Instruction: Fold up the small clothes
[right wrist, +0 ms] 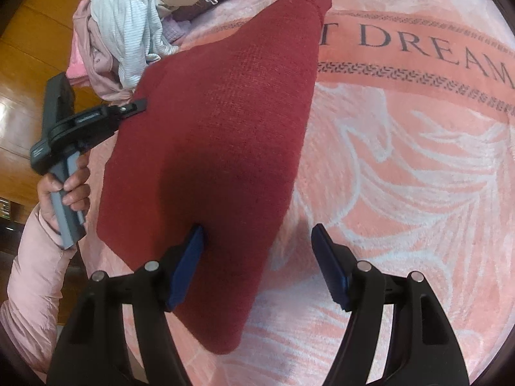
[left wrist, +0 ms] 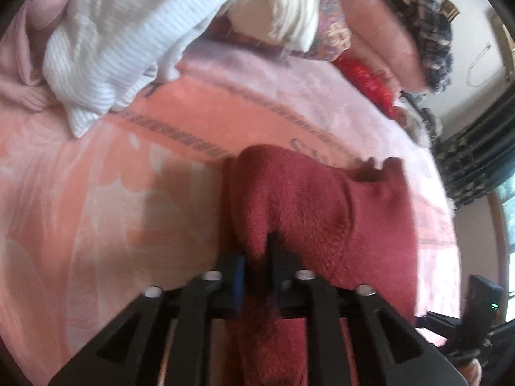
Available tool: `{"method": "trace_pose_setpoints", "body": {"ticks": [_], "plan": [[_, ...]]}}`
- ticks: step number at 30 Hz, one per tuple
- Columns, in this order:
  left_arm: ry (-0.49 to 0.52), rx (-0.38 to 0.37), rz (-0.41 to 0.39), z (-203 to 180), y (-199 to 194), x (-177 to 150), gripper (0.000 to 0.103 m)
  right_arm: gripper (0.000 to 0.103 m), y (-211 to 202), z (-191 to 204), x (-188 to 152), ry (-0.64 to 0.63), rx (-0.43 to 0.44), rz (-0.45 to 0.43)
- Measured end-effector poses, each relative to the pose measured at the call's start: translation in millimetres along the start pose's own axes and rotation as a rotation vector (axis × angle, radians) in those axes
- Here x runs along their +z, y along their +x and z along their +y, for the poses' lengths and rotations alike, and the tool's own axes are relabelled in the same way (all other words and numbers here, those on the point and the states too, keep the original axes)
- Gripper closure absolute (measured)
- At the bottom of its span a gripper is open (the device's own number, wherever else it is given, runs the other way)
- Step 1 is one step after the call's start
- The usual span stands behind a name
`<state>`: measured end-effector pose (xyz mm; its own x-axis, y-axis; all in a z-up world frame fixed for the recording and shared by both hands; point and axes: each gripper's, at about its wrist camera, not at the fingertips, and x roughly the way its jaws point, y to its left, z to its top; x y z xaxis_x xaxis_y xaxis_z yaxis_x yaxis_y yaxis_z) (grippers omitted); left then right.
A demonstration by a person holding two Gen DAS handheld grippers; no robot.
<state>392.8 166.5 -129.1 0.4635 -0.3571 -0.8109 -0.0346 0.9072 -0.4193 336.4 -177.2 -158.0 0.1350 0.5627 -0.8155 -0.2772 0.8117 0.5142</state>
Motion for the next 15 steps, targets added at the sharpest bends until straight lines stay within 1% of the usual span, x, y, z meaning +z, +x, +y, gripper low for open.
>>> {"method": "trace_pose_setpoints", "body": {"ticks": [2,3,4,5,6,8,13,15], "plan": [[-0.016,-0.033,0.007,0,-9,-5,0.053,0.034,-3,1,6,0.019,0.016,-0.017],[-0.022,-0.065,0.014,1,-15,-10,0.047,0.033,-5,0,8,0.030,0.034,-0.023],[-0.026,-0.089,0.026,2,-21,-14,0.034,0.030,-8,0,10,0.040,0.056,-0.029],[-0.030,-0.110,0.041,4,-24,-19,0.029,0.029,-9,0,12,0.042,0.064,-0.033],[-0.026,-0.133,0.058,5,-27,-24,0.029,0.029,-10,1,14,0.042,0.058,-0.035],[-0.023,-0.134,0.094,6,-27,-30,0.023,0.027,-8,4,20,0.038,0.035,-0.036],[0.002,-0.133,0.167,0,-9,-37,0.023,0.021,2,8,34,0.054,0.038,-0.018],[0.002,-0.142,0.183,-4,2,-35,0.023,0.021,2,2,35,0.064,0.038,-0.011]]}}
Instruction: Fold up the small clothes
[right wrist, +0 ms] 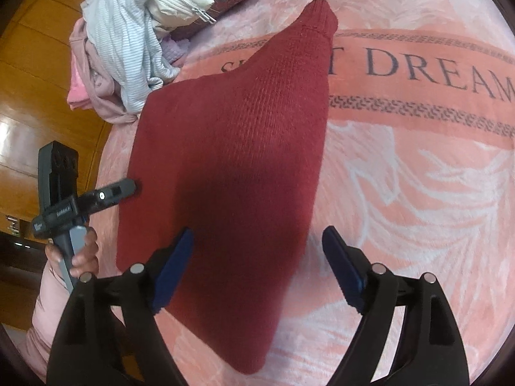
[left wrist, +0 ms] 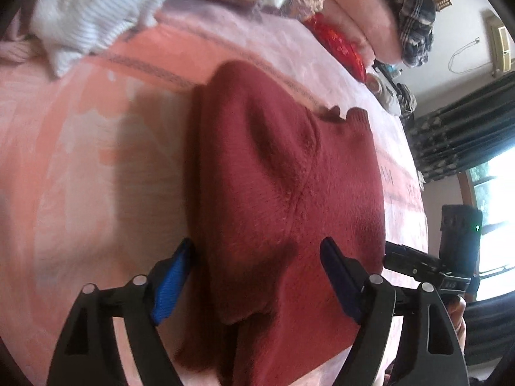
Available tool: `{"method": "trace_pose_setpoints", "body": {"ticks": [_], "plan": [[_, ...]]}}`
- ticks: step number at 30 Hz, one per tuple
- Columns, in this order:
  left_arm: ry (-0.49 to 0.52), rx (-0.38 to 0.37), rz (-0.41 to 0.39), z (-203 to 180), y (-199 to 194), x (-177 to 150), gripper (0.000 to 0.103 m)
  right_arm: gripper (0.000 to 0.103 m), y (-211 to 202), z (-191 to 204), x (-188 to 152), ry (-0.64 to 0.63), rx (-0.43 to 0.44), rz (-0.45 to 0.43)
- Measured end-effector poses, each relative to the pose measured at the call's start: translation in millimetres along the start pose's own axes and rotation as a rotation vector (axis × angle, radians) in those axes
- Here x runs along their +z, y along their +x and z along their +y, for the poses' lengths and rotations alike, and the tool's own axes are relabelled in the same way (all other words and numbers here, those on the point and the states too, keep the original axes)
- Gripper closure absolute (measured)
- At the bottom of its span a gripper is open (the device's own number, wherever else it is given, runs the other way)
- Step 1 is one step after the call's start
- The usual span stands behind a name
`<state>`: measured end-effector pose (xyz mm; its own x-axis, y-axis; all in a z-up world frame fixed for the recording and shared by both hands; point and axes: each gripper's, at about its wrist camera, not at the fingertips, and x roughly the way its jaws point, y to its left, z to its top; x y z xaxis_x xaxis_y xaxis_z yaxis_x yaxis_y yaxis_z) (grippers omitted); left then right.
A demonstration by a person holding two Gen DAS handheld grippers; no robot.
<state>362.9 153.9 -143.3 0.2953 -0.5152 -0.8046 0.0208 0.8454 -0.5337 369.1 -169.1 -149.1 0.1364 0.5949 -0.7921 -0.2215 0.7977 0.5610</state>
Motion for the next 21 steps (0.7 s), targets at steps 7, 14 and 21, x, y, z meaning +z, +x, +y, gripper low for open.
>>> {"method": "trace_pose_setpoints", "body": {"ticks": [7,14,21], "plan": [[0.013,-0.009,0.058,1,33,8,0.016,0.023,26,-16,9,0.073,0.092,0.041],[0.009,-0.033,0.022,6,26,-4,0.063,0.050,22,-15,1,0.067,0.134,0.017],[0.032,-0.038,-0.045,-13,10,-20,0.073,0.061,-7,-1,-10,0.009,0.127,-0.013]]}}
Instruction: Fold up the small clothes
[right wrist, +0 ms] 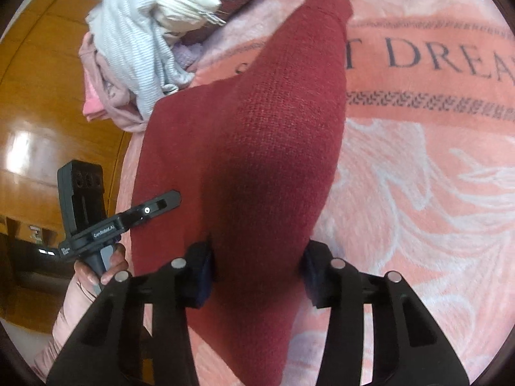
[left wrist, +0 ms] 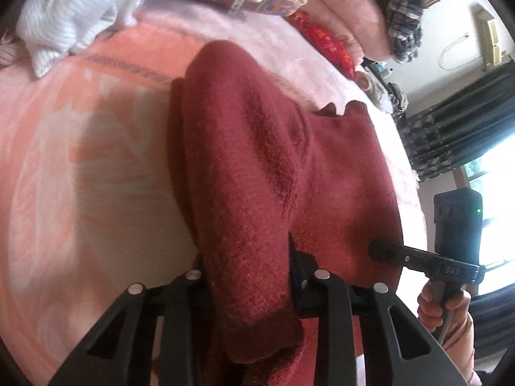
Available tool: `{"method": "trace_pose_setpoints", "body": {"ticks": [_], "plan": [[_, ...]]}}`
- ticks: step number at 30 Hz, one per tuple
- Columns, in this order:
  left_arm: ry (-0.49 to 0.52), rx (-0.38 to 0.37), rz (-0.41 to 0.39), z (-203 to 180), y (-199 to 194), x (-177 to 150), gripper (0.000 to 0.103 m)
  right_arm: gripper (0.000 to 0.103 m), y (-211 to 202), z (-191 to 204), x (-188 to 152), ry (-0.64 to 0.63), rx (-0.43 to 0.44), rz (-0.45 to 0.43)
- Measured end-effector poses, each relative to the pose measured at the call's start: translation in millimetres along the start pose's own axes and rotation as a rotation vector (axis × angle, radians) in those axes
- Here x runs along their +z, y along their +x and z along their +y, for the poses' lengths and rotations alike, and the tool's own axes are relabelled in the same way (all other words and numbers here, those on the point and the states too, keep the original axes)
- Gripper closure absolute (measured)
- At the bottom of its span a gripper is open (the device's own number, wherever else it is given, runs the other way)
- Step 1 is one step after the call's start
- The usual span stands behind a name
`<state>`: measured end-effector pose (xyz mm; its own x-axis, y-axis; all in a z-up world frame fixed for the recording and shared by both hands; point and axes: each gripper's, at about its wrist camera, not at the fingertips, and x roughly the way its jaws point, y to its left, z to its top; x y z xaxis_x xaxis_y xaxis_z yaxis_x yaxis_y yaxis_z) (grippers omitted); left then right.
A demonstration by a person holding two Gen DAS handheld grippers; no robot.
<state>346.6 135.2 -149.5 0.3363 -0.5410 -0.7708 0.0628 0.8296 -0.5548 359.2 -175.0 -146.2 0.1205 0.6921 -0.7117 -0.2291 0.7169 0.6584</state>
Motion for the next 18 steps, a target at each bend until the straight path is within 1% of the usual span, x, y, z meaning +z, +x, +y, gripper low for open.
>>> {"method": "trace_pose_setpoints", "body": {"ticks": [3,5,9,12,13,15,17,18], "plan": [[-0.001,-0.031,-0.003,-16,-6,-10,0.074,0.061,-25,-1,-13,-0.018,-0.001,-0.005],[0.006,-0.054,-0.005,-32,-9,-24,0.074,0.061,-47,-5,-27,-0.024,0.005,-0.013],[-0.014,-0.109,-0.003,-63,-10,-60,0.074,0.061,-90,-17,-65,-0.031,-0.001,-0.013],[-0.004,-0.121,0.013,-81,-1,-94,0.073,0.061,-103,-34,-98,-0.004,-0.001,0.008],[-0.010,-0.121,0.021,-83,4,-103,0.073,0.061,-102,-42,-109,0.004,-0.008,0.022],[0.008,-0.098,0.035,-87,16,-120,0.072,0.060,-95,-59,-124,0.036,-0.023,0.040],[0.031,-0.060,0.021,-88,24,-129,0.070,0.057,-84,-73,-134,0.045,-0.040,0.031],[0.058,-0.033,0.000,-90,29,-132,0.069,0.056,-81,-77,-136,0.053,-0.039,0.017]]}}
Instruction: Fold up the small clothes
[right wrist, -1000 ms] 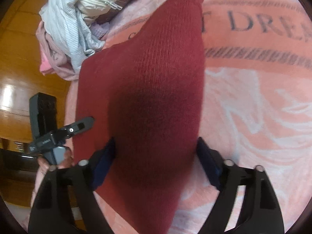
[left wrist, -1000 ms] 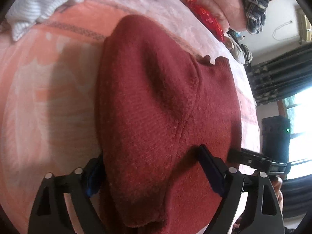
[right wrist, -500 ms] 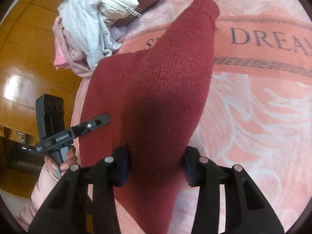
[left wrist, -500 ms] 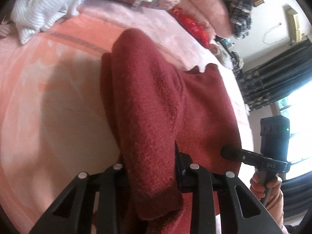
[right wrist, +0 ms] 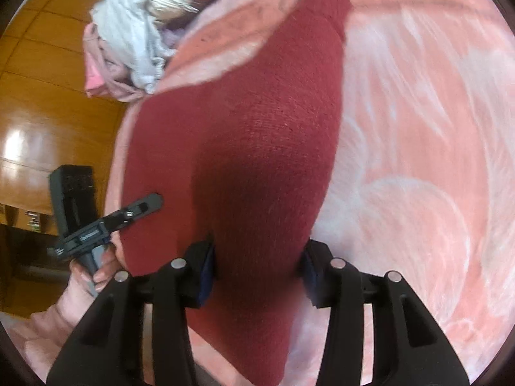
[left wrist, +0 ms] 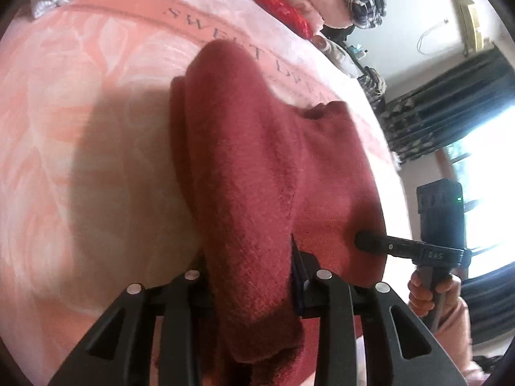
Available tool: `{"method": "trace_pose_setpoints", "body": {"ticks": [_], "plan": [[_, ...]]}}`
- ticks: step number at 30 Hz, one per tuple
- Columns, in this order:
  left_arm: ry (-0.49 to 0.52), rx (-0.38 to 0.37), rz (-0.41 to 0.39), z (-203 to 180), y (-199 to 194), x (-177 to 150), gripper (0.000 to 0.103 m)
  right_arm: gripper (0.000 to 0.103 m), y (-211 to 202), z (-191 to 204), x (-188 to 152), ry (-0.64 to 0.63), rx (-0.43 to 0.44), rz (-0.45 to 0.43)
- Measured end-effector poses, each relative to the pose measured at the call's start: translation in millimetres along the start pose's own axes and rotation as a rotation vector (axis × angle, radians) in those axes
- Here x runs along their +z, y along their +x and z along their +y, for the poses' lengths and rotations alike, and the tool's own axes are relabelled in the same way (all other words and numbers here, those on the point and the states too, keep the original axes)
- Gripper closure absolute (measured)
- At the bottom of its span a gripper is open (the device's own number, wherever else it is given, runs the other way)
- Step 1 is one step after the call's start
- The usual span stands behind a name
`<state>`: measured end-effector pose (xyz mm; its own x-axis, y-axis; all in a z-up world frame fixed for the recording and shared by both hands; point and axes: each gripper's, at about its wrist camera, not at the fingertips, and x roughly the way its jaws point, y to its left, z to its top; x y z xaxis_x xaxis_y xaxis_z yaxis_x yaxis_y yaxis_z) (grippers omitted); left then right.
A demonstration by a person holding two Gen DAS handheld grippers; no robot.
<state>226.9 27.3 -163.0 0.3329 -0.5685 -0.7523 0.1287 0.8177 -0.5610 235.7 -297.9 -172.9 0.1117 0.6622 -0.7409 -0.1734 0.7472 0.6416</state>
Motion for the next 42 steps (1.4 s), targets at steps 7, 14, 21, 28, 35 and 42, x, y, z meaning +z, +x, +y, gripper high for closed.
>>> {"method": "trace_pose_setpoints", "body": {"ticks": [7,14,21,28,35,42], "plan": [[0.097,0.168,-0.056,-23,-7,-11,0.050,0.035,-11,13,-16,-0.007,-0.065,-0.063],[0.133,0.288,-0.046,-29,-34,-61,0.029,0.029,-31,-2,-77,0.035,-0.030,-0.082],[0.135,0.346,-0.051,-25,-33,-97,0.052,0.077,-17,-18,-107,0.099,0.075,-0.042],[0.096,0.337,-0.045,-24,-43,-95,0.065,0.083,-22,7,-104,0.032,-0.063,-0.056],[0.049,0.310,-0.027,-4,-25,-98,0.057,0.080,1,-10,-99,0.109,-0.074,-0.056],[0.033,0.310,-0.054,-6,-40,-103,0.049,0.050,-21,11,-107,0.081,-0.167,-0.127]]}}
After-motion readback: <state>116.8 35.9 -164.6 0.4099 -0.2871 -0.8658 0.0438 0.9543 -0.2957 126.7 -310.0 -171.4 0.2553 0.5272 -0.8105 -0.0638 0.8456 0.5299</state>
